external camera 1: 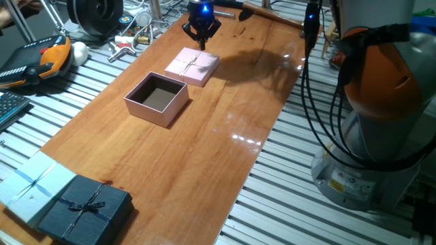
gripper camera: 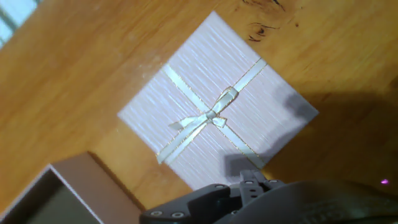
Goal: Cover the box
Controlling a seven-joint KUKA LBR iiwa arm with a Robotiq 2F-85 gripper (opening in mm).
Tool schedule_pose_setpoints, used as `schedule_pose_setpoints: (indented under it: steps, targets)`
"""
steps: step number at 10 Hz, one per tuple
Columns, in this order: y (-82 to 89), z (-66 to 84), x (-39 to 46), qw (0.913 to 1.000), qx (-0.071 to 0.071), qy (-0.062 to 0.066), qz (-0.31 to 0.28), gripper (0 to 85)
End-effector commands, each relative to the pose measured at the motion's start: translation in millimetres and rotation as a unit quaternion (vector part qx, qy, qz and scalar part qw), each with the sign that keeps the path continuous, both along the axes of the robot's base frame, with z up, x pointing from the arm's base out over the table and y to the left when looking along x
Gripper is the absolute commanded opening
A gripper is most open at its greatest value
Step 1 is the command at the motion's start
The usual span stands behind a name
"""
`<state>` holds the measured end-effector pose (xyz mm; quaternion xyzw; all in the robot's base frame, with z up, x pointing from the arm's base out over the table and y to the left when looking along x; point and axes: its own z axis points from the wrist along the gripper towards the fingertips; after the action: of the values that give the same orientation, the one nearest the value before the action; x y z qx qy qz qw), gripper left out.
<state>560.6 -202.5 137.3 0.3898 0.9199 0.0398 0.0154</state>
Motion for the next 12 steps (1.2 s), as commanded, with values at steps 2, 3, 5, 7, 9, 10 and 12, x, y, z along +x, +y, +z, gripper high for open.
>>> schedule_pose_setpoints:
  steps: [2,3,5,7,9,10,12]
  targets:
    - [1.4,1.1,2.1,0.8888,-0.007,-0.003,-0.458,0.0]
    - [1.9,1.0,2.5,0.8815,-0.012,0.003,-0.472,0.0]
    - [2.9,1.6,3.9,0.8711,-0.025,0.009,-0.490,0.0]
    - [3.1,2.2,4.6,0.8594,-0.028,0.012,-0.510,0.0]
    - [3.0,-0.8,7.3,0.8568,-0.023,0.014,-0.515,0.0]
    - [2.8,-1.5,8.0,0.8544,-0.023,0.014,-0.519,0.0]
    - [1.5,-2.7,8.6,0.8498,-0.024,0.022,-0.526,0.0]
